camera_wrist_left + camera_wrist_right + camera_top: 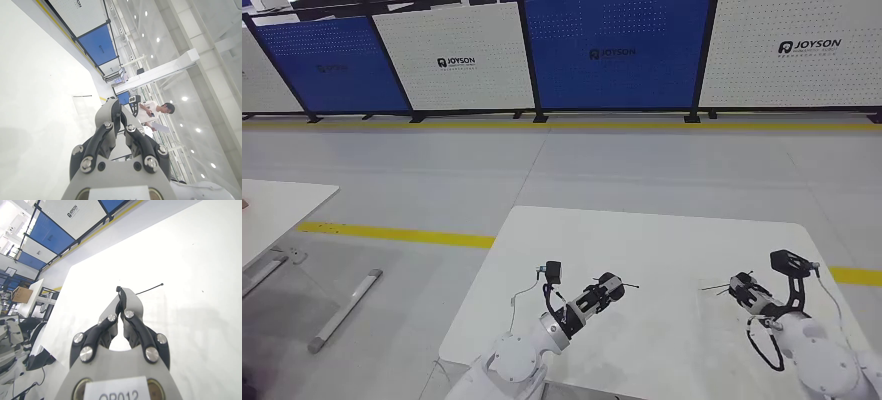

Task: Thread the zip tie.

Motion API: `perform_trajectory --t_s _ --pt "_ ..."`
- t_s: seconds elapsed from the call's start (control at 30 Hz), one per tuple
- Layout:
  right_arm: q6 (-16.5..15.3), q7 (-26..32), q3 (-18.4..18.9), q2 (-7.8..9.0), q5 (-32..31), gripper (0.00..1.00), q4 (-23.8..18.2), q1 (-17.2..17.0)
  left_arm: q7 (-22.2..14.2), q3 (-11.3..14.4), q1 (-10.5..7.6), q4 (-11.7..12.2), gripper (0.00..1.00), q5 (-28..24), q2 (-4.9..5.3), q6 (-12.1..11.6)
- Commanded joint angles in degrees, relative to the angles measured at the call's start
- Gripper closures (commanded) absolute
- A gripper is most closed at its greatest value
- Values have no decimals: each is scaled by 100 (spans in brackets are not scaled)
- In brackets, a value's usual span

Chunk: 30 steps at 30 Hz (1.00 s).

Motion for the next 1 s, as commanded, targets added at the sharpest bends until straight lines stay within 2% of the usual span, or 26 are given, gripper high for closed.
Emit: perform_trajectory --t_s 0.0,0.07,0.13,0.33,0.4,0.57,0.63,0.7,0.97 --pt "0 -1 0 0 0 100 0 0 0 0 0 0 100 0 0 0" --pt "-72 -100 -27 -7 -14 100 -30 -31 0 0 0 0 100 0 0 0" --pt "-188 -661 7 -22 -128 100 -191 -197 0 0 0 0 100 0 0 0" --pt "-702 -1911 431 -46 162 100 -844 -1039 0 0 0 0 100 0 0 0" --pt "-882 -2118 545 -51 278 100 -954 -1279 0 0 0 0 100 0 0 0" --pt "-1746 -2130 682 -58 765 100 -909 -1664 0 0 0 0 100 0 0 0" --pt "-1963 -2052 648 -65 897 100 -783 -1691 0 0 0 0 100 0 0 0" --pt "-1968 -1749 582 -68 1002 100 -579 -1576 0 0 0 0 100 0 0 0" --pt "-1968 -1749 582 -68 1002 100 -579 -1576 0 0 0 0 100 0 0 0"
